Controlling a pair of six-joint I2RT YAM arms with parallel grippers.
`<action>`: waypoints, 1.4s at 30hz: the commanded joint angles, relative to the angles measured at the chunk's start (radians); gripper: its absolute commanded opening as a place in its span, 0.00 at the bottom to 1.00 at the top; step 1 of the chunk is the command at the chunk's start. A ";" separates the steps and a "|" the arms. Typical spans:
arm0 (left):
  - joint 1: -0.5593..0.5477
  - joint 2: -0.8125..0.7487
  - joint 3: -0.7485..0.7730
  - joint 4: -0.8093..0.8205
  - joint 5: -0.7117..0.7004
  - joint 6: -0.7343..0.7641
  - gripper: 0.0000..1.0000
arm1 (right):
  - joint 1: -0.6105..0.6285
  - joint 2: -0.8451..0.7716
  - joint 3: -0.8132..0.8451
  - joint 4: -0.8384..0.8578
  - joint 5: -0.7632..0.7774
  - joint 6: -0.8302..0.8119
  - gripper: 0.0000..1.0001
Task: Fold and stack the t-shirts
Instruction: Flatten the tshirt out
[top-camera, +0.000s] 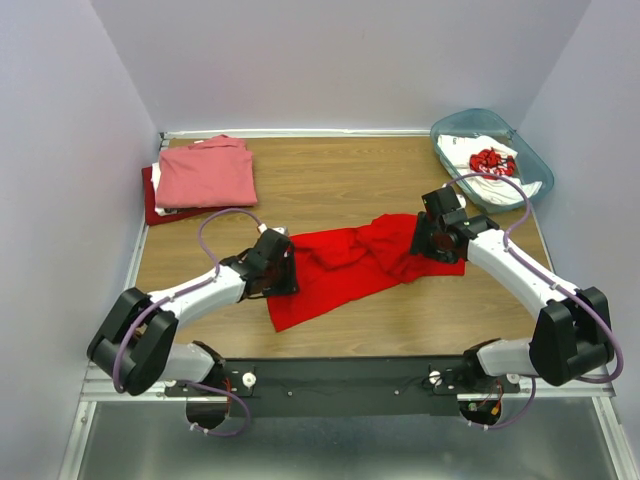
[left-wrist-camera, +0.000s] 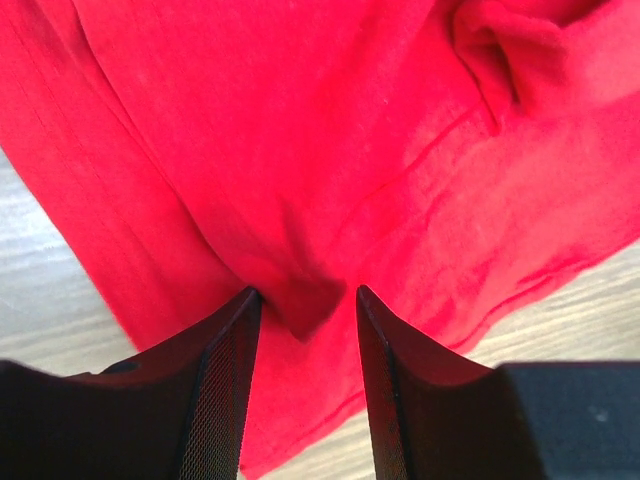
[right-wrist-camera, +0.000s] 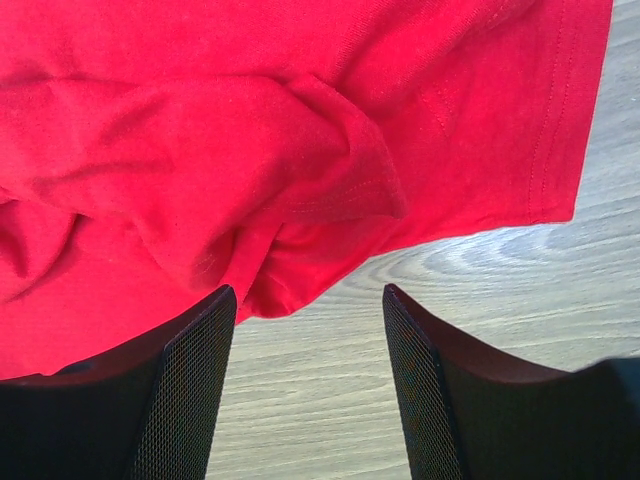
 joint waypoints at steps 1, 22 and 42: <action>-0.012 -0.060 0.023 -0.061 -0.038 -0.037 0.51 | -0.001 -0.010 -0.010 0.024 -0.016 0.014 0.68; -0.026 0.016 0.031 -0.032 -0.049 -0.034 0.45 | -0.001 0.005 -0.022 0.038 -0.034 0.009 0.68; -0.026 -0.005 0.074 -0.084 -0.093 -0.025 0.00 | -0.002 0.019 -0.026 0.056 -0.083 -0.015 0.68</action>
